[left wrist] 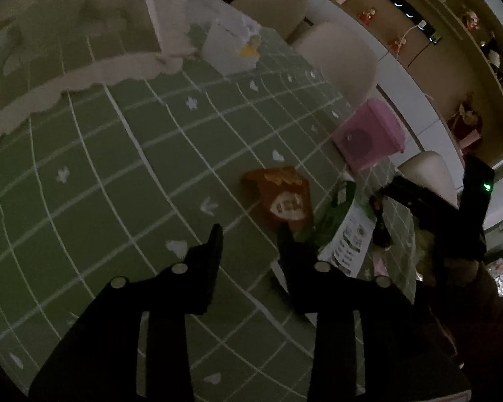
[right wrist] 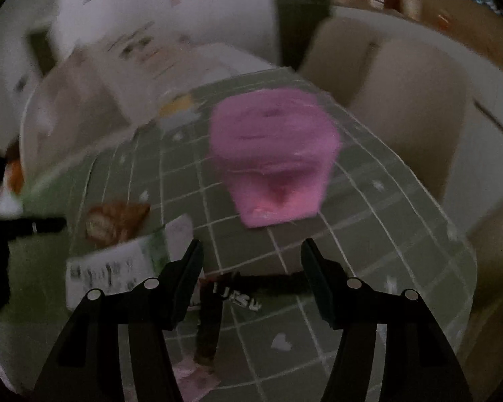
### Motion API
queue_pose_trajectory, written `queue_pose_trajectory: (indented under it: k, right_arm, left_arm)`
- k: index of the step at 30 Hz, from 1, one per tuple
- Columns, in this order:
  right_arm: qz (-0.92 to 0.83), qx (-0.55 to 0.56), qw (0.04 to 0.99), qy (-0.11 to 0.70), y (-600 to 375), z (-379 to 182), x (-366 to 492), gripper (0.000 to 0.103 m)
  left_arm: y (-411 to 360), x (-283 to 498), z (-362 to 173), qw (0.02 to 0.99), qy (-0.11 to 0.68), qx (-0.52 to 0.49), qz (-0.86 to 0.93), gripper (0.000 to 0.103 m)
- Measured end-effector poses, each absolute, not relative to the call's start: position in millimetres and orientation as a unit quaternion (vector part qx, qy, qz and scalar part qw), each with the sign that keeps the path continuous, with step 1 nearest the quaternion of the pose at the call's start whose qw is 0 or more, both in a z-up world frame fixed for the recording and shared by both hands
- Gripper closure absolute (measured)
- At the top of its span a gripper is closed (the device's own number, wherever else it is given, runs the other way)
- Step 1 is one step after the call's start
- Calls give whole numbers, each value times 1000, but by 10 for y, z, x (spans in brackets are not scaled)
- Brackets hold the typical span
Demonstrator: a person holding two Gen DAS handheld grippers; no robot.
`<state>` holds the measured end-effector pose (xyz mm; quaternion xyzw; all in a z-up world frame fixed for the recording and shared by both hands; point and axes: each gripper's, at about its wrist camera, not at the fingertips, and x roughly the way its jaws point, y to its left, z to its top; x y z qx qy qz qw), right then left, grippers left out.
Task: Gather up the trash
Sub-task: 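Return both tools to the table and reach toward the black strap and red packet, then grasp the black strap with the right tool while the left tool grasps the red wrapper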
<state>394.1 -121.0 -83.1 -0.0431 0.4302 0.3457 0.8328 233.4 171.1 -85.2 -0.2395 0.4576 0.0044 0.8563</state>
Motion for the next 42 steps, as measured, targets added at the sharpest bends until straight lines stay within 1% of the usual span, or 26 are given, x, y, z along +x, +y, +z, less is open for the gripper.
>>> queue_pose_trajectory:
  k: [2,3,5,6,8,9,12,13,14,15,16,18,19,22,23,24,26,27,35,42]
  right_arm:
    - [342,-3,836,429,-1331,-829,3838,46]
    - [336,1,838,430,-1379,-858,3765,46]
    - [329,-1,836,439,-1442,-934,3678,46]
    - [326,1,833,448,-1490,-989,3639,46]
    - [318,10,829,460,-1559,-1056,3581,46]
    - [314,19,828,465,-1607,-1075,3552,46]
    - [309,52,829,463,-1727,-1070,3471,46]
    - [307,64,829,464,-1752,-1076,3477,46]
    - [306,80,825,469,-1755,-1088,3508,46]
    - [307,88,820,475,-1718,-1115,3539,46]
    - [310,96,815,481,-1677,-1131,3570,46]
    - [315,95,809,487,-1524,-1142,3651,46]
    - [315,87,810,487,-1445,-1137,3678,46]
    - [311,57,815,485,-1233,-1139,3774,47]
    - [310,44,816,486,-1165,-1141,3817,55]
    - [310,35,816,487,-1128,-1138,3845,60]
    - [311,20,816,486,-1084,-1100,3862,67]
    - [315,17,817,482,-1086,-1043,3840,69]
    - [323,-24,850,415,-1316,-430,3328,70]
    - [310,-38,873,374,-1631,-40,2889,70]
  left_arm:
    - [1718,2389,-825,860,452,-236,-7,64]
    - [1715,2478,-839,860,455,-232,-19,60]
    - [1663,2638,-875,857,465,-217,-38,56]
    - [1626,2729,-903,856,473,-205,-45,52]
    - [1553,2919,-1015,849,497,-174,-35,51]
    - [1529,2997,-1079,842,509,-178,-30,51]
    - [1482,3061,-1077,841,502,-201,-31,50]
    - [1473,3080,-1091,838,501,-214,-23,51]
    - [1460,3085,-1091,838,498,-221,-14,56]
    - [1446,3100,-1116,833,505,-225,-9,72]
    - [1439,3097,-1109,834,502,-226,-1,77]
    - [1391,3080,-1077,835,500,-232,-5,82]
    - [1374,3056,-1057,836,498,-230,-4,88]
    - [1351,2933,-950,844,484,-232,2,90]
    - [1356,2878,-908,845,479,-237,3,90]
    - [1375,2808,-849,848,471,-242,6,91]
    - [1376,2710,-766,855,461,-236,18,93]
    - [1376,2660,-721,860,455,-230,25,98]
    - [1391,2264,-374,883,405,-236,34,99]
    - [1123,2096,-96,896,381,-230,3,100]
